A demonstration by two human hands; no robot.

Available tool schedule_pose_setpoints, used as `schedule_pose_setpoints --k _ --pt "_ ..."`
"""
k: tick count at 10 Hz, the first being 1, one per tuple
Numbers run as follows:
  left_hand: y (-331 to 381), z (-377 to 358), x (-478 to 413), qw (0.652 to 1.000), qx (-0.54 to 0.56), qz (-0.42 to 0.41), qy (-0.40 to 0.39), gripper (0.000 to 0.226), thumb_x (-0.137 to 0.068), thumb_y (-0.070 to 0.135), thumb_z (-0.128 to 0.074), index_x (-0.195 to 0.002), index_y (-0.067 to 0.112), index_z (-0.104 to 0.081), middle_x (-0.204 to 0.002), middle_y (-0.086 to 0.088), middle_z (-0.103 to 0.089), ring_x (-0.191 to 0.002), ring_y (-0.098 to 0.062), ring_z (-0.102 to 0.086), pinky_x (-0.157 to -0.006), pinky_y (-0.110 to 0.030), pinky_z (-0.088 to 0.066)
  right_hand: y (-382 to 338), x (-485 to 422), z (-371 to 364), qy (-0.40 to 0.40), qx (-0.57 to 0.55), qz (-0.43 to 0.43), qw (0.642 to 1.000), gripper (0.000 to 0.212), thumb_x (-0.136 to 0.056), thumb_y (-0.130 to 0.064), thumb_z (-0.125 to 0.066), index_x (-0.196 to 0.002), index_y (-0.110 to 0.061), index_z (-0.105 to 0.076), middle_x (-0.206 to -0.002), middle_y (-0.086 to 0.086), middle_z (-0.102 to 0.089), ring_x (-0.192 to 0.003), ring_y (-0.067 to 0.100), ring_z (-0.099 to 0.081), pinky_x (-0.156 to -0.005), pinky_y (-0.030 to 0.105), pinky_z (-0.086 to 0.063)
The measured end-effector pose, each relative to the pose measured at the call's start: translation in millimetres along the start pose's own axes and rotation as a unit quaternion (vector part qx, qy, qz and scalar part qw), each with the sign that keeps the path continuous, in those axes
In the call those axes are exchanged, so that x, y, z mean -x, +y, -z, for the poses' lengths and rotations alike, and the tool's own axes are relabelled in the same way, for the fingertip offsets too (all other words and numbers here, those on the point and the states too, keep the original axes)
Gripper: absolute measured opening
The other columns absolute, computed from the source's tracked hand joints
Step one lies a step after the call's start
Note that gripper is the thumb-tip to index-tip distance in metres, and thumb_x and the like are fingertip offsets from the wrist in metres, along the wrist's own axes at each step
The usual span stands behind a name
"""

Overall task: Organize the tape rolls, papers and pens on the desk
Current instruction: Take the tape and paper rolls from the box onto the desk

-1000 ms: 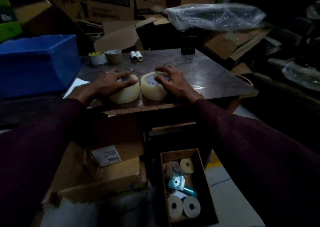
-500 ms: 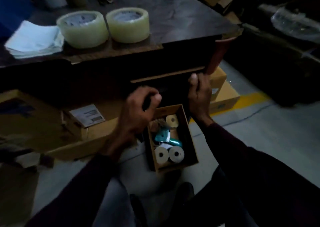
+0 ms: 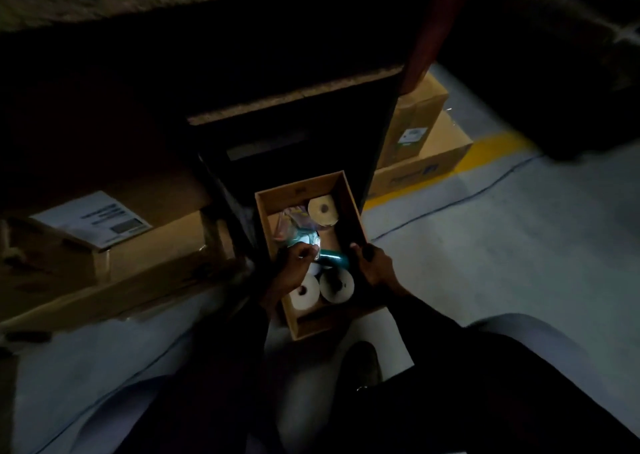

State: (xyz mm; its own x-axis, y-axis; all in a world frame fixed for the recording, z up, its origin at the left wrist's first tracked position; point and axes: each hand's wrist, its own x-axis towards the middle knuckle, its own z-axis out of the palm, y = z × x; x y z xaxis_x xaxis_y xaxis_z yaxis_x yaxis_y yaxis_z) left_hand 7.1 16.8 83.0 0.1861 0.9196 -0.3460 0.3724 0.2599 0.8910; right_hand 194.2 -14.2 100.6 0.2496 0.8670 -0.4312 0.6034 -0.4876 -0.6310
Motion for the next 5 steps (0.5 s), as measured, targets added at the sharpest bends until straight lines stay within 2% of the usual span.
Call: schedule_pose_setpoints --k 1,2,3,4,5 --pt "-17.1 -0.4 -20.7 1.0 -0.028 0.006 -0.009 0.014 -0.094 0.0 -0.055 -0.088 -0.002 -0.068 -0.068 0.004 -0.055 -0.053 0.014 -0.053 -0.066 -0.023 -0.04 19.5 -12.8 -20.8 -0.026 0.033 -0.058 0.997 0.045 -0.1 -0.043 -0.05 -0.123 -0.008 -0.064 -0.126 0.021 -0.063 -0.117 0.037 -0.06 -0.095 0.037 -0.046" --pt "-29.0 -3.1 -34.2 0.999 -0.038 -0.005 -0.018 0.013 -0.092 -0.003 -0.056 -0.098 -0.007 -0.067 -0.073 -0.005 -0.055 -0.065 0.008 -0.056 -0.066 -0.009 -0.039 29.8 -19.2 -33.7 -0.034 0.009 -0.109 0.993 0.05 -0.097 -0.043 -0.055 -0.128 -0.003 -0.059 -0.131 0.024 -0.06 -0.122 0.039 -0.057 -0.098 0.038 -0.044" --pt "-51.6 -10.7 -45.5 0.998 -0.054 0.002 -0.031 0.007 -0.092 0.003 -0.06 -0.085 0.002 -0.062 -0.086 -0.015 -0.055 -0.085 -0.02 -0.054 -0.078 -0.021 -0.04 40.8 -24.2 -47.9 -0.022 -0.004 -0.143 0.989 0.06 -0.093 -0.05 -0.058 -0.13 -0.003 -0.058 -0.13 0.024 -0.06 -0.121 0.038 -0.058 -0.096 0.037 -0.047" --pt "-81.0 -24.1 -60.2 0.995 -0.082 0.048 -0.012 0.017 -0.089 0.018 -0.067 -0.094 0.001 -0.066 -0.096 -0.011 -0.063 -0.093 -0.023 -0.059 -0.088 -0.037 -0.046 50.1 -26.8 -59.5 -0.039 -0.068 -0.157 0.984 0.075 -0.084 -0.056 -0.056 -0.132 0.001 -0.053 -0.132 0.025 -0.057 -0.123 0.039 -0.056 -0.099 0.038 -0.048" --pt "-86.2 -33.8 -64.6 0.985 -0.153 0.075 -0.01 0.037 -0.086 0.032 -0.07 -0.112 0.006 -0.062 -0.111 -0.009 -0.063 -0.104 -0.023 -0.059 -0.09 -0.033 -0.044 58.3 -33.8 -76.0 -0.044 -0.059 -0.151 0.986 0.054 -0.096 -0.037 -0.049 -0.132 0.003 -0.052 -0.132 0.021 -0.057 -0.124 0.035 -0.054 -0.082 0.022 -0.044"
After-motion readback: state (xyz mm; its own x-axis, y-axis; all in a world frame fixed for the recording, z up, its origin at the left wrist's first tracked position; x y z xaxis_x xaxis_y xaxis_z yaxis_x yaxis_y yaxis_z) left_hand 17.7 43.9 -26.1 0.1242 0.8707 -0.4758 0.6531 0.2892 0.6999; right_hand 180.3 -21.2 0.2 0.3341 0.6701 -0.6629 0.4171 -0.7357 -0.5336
